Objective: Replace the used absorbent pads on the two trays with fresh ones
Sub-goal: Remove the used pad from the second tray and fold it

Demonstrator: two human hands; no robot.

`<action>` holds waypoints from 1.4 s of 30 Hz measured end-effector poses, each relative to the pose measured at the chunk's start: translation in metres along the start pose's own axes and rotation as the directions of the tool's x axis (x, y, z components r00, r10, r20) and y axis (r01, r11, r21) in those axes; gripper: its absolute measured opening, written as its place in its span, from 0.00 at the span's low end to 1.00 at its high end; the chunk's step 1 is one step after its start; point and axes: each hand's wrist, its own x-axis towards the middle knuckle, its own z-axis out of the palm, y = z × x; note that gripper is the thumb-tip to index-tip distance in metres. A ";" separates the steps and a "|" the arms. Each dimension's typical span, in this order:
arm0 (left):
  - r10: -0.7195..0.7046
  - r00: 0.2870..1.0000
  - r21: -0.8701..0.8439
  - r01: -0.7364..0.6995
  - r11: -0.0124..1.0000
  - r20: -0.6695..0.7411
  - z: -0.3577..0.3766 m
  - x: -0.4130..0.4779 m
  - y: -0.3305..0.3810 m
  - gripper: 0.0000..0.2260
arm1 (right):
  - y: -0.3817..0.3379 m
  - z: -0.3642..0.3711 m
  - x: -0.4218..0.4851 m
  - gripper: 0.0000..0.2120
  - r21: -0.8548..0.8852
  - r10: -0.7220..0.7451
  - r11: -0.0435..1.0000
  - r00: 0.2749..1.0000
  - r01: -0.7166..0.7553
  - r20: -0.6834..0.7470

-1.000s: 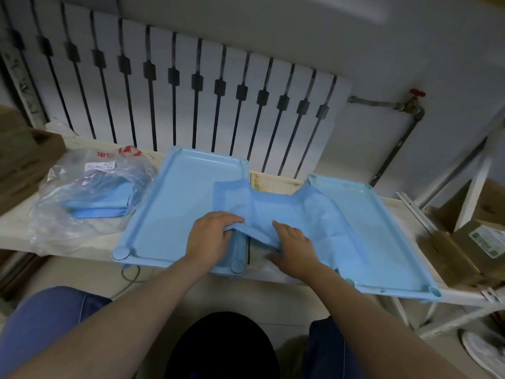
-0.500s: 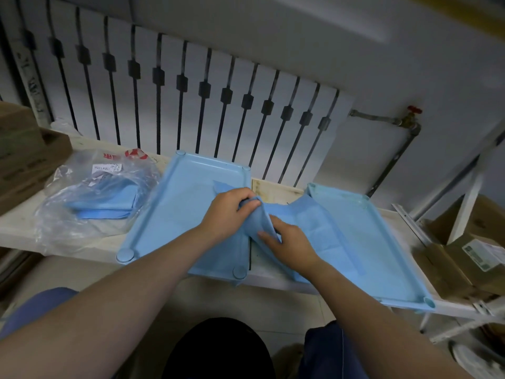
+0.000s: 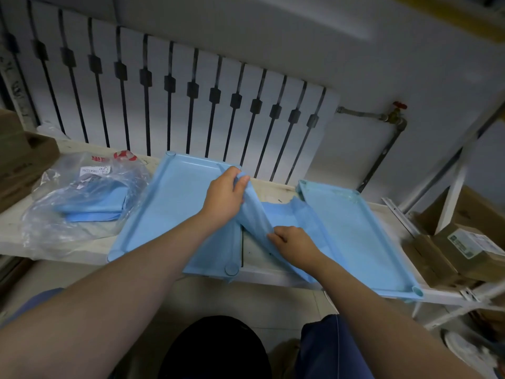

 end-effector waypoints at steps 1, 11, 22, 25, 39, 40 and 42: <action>-0.006 1.000 0.023 0.007 1.000 -0.016 -0.001 0.000 -0.002 0.11 | 0.005 0.002 -0.001 0.22 -0.029 0.018 0.999 1.000 -0.017 0.018; -0.061 0.998 0.116 0.064 0.991 -0.030 0.001 -0.007 -0.007 0.11 | -0.009 0.010 -0.001 0.25 0.168 0.014 0.986 1.000 -0.013 -0.003; -0.074 0.978 0.153 0.105 0.983 -0.195 -0.010 -0.008 -0.023 0.14 | 0.009 0.033 0.003 0.11 -0.209 0.092 0.975 0.991 -0.070 0.096; -0.090 0.964 0.217 0.147 0.965 -0.251 -0.015 -0.010 -0.036 0.14 | 0.025 0.032 -0.001 0.09 -0.237 0.147 0.963 0.986 -0.126 0.073; -0.021 0.953 0.590 0.205 0.781 -0.303 -0.001 -0.020 -0.058 0.15 | 0.025 0.020 -0.003 0.12 -0.218 0.076 0.972 0.996 -0.083 -0.038; 0.073 0.980 0.636 0.063 0.769 -0.186 0.008 -0.023 -0.050 0.17 | 0.025 0.020 -0.003 0.13 -0.213 0.076 0.974 0.996 -0.083 -0.039; 0.182 0.972 0.594 -0.234 0.770 0.146 0.025 -0.033 -0.031 0.19 | 0.023 0.019 0.000 0.13 -0.209 0.072 0.975 0.996 -0.081 -0.049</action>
